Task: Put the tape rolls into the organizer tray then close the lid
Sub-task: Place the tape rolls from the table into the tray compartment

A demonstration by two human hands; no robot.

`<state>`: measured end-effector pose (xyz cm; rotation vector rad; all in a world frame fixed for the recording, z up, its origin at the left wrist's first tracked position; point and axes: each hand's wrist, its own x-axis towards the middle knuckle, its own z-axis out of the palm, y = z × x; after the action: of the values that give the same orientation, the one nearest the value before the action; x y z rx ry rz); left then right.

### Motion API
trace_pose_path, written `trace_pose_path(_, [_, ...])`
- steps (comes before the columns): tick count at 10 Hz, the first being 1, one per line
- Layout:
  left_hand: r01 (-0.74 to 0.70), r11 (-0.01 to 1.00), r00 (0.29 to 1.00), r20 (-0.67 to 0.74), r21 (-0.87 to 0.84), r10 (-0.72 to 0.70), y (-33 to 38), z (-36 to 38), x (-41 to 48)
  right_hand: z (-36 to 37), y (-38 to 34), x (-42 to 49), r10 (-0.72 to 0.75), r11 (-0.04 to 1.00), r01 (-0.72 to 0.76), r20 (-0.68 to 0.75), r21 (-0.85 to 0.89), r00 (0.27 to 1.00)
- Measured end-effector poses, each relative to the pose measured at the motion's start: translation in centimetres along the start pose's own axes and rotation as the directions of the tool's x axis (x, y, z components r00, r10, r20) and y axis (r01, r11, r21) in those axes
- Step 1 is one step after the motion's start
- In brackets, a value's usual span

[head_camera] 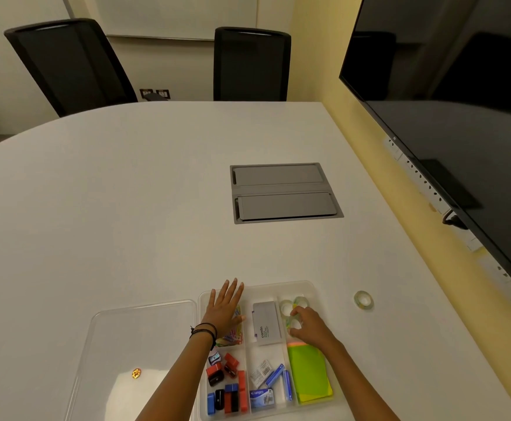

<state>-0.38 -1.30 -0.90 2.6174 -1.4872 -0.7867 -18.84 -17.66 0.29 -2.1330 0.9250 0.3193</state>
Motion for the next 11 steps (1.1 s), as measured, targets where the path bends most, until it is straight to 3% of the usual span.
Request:
trace_pose_path(4, [0.006, 1.0, 1.0, 0.008, -0.004, -0.006, -0.1, 0.1, 0.0, 0.3, 0.0, 0.0, -0.009, 0.999, 0.009, -0.001, -0.031, 1.0])
trace_pose_path(6, [-0.003, 1.0, 1.0, 0.001, -0.017, 0.003, -0.2, 0.2, 0.1, -1.5, 0.2, 0.0, 0.037, 0.989, -0.013, -0.161, 0.147, 0.986])
trace_pose_path(8, [-0.004, 1.0, 1.0, -0.007, -0.019, 0.004, -0.2, 0.2, 0.1, -4.6, 1.9, 0.0, 0.082, 0.93, 0.084, -0.425, 0.358, 0.902])
trace_pose_path(9, [-0.008, 1.0, 1.0, -0.015, -0.015, 0.008, -0.2, 0.2, 0.1, -6.1, 3.2, 0.5, 0.135, 0.926, 0.078, -0.517, 0.37, 0.845])
trace_pose_path(11, [0.0, 1.0, 1.0, -0.019, -0.008, 0.0, -0.2, 0.3, 0.1, -7.8, 6.6, 1.0, 0.317, 0.939, -0.142, -0.628, 0.313, 0.711])
